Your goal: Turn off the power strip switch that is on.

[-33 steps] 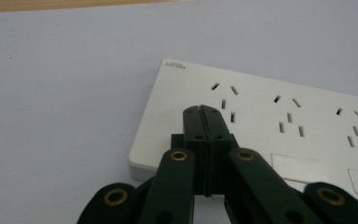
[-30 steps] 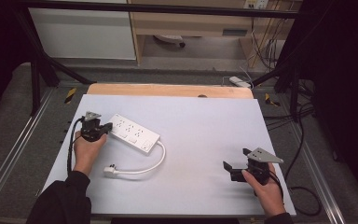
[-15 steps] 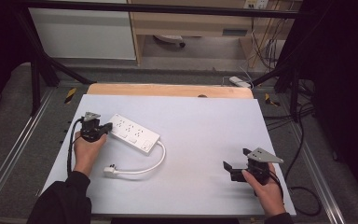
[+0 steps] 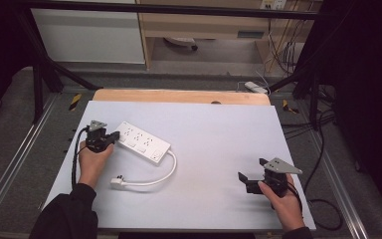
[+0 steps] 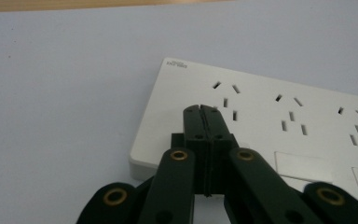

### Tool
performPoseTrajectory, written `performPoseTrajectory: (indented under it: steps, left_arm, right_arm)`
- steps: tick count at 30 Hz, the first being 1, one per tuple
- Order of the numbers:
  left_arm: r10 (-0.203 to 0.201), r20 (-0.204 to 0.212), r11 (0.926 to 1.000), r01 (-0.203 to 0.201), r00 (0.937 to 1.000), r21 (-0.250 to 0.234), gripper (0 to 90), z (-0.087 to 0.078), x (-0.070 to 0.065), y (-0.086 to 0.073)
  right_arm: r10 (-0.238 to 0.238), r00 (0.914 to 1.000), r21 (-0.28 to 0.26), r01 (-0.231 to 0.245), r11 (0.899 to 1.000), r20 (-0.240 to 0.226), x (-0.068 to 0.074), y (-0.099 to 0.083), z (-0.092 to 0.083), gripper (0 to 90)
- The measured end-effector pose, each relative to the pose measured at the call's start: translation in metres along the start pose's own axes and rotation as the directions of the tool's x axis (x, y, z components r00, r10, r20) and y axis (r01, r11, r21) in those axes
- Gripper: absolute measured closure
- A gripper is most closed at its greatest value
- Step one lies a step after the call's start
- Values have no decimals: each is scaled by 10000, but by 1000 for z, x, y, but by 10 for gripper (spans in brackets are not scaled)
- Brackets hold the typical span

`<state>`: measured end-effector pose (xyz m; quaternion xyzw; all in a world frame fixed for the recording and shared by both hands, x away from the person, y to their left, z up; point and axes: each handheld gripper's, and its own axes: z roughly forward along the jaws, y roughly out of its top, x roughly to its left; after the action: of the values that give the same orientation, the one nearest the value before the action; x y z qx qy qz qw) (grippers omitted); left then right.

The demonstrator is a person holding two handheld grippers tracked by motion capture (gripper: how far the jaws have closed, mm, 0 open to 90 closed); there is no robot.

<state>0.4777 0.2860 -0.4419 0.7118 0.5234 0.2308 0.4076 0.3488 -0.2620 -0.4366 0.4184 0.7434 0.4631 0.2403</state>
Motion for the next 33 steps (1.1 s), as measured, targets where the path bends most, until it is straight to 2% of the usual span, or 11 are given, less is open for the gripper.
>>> performPoseTrajectory:
  steps: [6, 8, 14, 33]
  left_arm:
    - [8, -36, 10000, -8, 10000, 19, 900, -1, 0, 1]
    - [-72, -24, 9999, 71, 10000, -114, 900, -1, 0, 2]
    - [108, 68, 9997, -106, 9999, -212, 900, -3, -3, 7]
    - [179, 111, 9965, -169, 9998, -819, 900, -13, -8, 14]
  right_arm:
    - [22, 10000, -23, -22, 10000, 21, -1, 0, 0, 36]
    - [71, 10000, -34, -71, 10000, 31, 0, 0, -1, 35]
    - [16, 10000, -56, -15, 10000, 35, -1, 0, -1, 36]
    - [40, 10000, -23, -40, 10000, 21, -1, 0, 0, 36]
